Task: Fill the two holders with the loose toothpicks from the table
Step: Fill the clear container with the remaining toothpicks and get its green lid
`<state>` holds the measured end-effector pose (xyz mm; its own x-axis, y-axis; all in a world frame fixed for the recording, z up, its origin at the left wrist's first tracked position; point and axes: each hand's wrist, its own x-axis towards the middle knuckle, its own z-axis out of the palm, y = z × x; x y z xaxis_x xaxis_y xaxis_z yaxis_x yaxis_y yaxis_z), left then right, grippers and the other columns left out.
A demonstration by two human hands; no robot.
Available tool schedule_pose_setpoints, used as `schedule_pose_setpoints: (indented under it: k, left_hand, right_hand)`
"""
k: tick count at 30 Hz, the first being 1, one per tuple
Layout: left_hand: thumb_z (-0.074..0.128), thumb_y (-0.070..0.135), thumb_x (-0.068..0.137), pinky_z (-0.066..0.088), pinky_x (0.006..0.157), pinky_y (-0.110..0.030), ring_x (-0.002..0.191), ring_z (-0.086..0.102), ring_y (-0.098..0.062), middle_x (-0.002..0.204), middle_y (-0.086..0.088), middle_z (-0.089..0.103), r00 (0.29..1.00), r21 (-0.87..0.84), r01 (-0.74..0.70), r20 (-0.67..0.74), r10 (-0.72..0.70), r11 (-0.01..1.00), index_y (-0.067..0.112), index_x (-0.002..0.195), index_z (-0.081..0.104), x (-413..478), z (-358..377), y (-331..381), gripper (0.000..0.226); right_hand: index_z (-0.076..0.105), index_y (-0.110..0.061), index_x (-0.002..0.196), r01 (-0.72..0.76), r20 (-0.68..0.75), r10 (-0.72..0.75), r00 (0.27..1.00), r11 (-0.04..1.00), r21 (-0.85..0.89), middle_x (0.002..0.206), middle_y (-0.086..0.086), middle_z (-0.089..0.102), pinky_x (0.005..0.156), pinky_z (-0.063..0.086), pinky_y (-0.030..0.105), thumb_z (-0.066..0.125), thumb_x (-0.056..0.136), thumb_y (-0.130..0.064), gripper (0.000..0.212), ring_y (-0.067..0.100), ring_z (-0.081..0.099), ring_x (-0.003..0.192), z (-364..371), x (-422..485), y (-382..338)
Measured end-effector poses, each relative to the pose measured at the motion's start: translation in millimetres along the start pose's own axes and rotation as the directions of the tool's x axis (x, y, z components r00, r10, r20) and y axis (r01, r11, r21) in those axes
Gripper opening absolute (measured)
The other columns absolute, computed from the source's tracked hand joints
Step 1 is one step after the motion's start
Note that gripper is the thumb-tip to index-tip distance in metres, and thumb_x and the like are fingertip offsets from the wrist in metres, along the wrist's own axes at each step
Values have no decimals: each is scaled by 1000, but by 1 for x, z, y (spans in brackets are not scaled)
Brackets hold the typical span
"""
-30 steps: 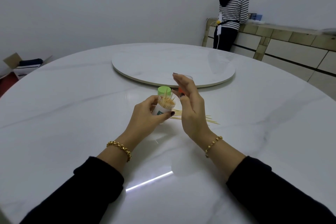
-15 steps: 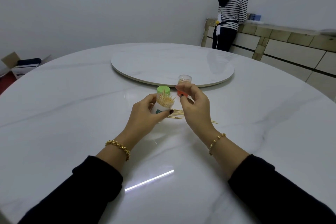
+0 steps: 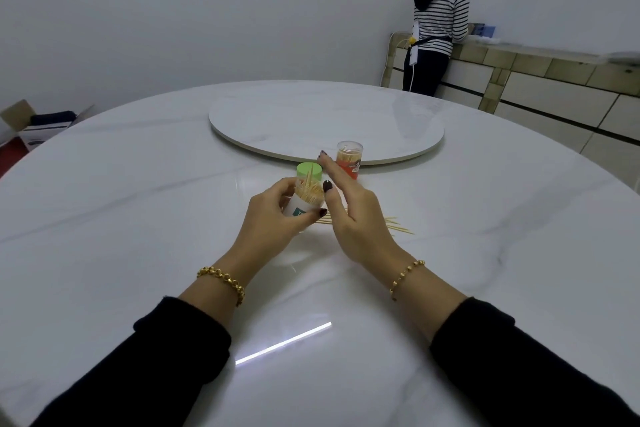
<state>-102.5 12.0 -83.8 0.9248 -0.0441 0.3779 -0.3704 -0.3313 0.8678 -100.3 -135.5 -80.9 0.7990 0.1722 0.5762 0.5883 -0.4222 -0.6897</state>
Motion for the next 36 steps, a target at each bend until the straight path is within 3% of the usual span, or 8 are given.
schedule_pose_setpoints:
  k: [4,7,13,18,24,28,31,36]
  left_hand:
    - [77,21,76,54,77,-23,91,63,-3,98,12,68,999,7,-20,46,20,1000,28,109,62,-2,2,1,37]
    - [76,19,75,52,76,-17,88,62,1,95,14,68,999,14,-30,28,29,999,33,103,60,-2,1,3,35]
    - [74,16,78,42,62,-4,77,57,11,91,14,65,999,6,-11,-45,11,1000,23,108,62,-1,-2,4,33]
    - [75,14,77,41,63,-4,77,58,11,91,15,66,999,6,-17,-28,17,1000,25,107,61,-1,-3,3,34]
    - [78,19,75,46,69,-8,86,61,5,96,13,68,1000,4,-25,-10,25,1000,26,108,62,0,-3,-1,37]
    - [81,24,73,45,64,-7,86,62,-3,97,10,68,998,30,-5,-59,6,1000,20,112,63,5,-9,-7,43]
    - [82,25,72,46,60,-7,85,62,-4,98,6,66,990,21,63,-129,-59,998,21,111,63,10,-19,-16,44]
    - [81,24,73,45,55,-5,81,60,-3,98,0,65,964,-1,145,-226,-142,989,18,112,62,17,-36,-29,44]
  right_hand:
    - [36,-18,145,125,52,-118,992,980,-157,148,-3,41,113,28,46,28,92,-28,55,6,30,140,0,1,1]
    - [45,-19,139,139,61,-128,990,963,-233,146,-4,45,113,23,51,25,91,-32,54,7,29,140,1,0,6]
    - [53,-21,133,135,93,-119,989,972,-192,138,-6,53,115,16,50,24,92,-30,51,5,34,137,7,-7,1]
    - [41,-18,142,145,86,-131,988,972,-185,135,-3,57,118,12,45,24,93,-31,54,5,45,129,8,-9,-3]
    - [68,-17,109,187,2,-200,980,911,-367,150,2,40,114,16,55,26,96,-30,46,15,26,143,9,-3,7]
    - [52,-20,135,117,-20,-124,992,970,-214,151,3,37,117,19,41,27,97,-29,47,11,25,143,10,3,19]
    - [51,-10,135,18,-92,-29,995,994,-110,145,5,45,113,25,22,37,95,-19,44,8,35,136,9,7,27]
    - [48,-15,137,-74,121,124,985,932,-356,147,2,43,116,19,39,43,96,-13,42,14,32,139,14,11,46]
